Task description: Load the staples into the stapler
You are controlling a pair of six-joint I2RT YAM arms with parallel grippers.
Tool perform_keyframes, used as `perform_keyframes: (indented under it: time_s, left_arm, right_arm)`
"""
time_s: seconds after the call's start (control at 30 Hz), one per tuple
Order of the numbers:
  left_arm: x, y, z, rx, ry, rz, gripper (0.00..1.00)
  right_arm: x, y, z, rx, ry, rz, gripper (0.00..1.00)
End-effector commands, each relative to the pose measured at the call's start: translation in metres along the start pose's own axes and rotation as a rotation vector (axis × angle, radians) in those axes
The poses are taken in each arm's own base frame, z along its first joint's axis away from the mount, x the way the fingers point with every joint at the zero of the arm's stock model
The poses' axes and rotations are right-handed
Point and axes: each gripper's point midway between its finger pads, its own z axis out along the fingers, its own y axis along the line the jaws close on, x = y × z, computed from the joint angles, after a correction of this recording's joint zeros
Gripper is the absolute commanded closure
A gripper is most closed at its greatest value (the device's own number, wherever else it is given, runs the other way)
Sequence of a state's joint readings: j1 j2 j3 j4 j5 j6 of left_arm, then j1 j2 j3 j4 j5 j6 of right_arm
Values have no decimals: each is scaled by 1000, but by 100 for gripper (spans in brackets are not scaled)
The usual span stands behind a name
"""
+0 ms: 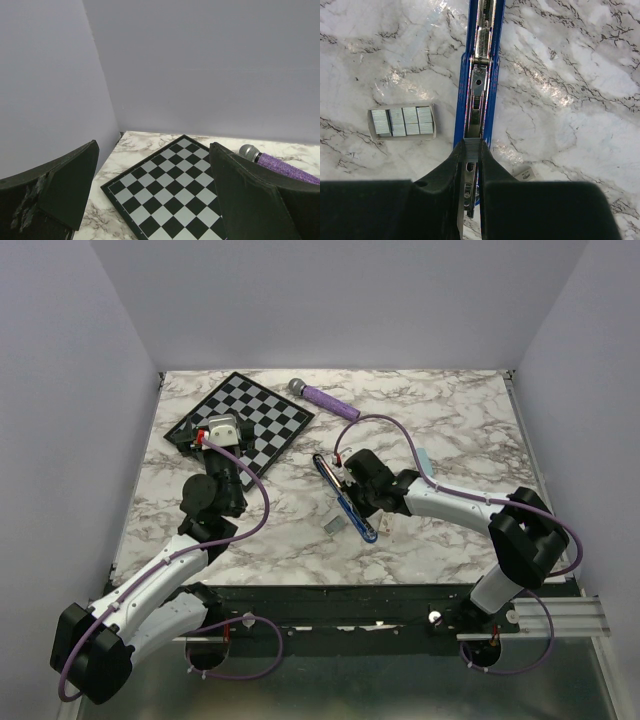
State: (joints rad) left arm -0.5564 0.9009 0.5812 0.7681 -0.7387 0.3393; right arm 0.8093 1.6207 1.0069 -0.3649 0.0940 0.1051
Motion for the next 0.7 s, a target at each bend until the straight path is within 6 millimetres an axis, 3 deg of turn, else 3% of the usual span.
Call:
perform_keyframes:
  time_s: [0.0, 0.67]
  left_arm:
    - [-4, 0, 0, 9, -19, -15, 1]
    - [-2, -1, 0, 14, -16, -14, 1]
  right_arm:
    - [-13, 1, -9, -7, -31, 19, 88]
    - [1, -9, -1, 28, 21, 45, 89]
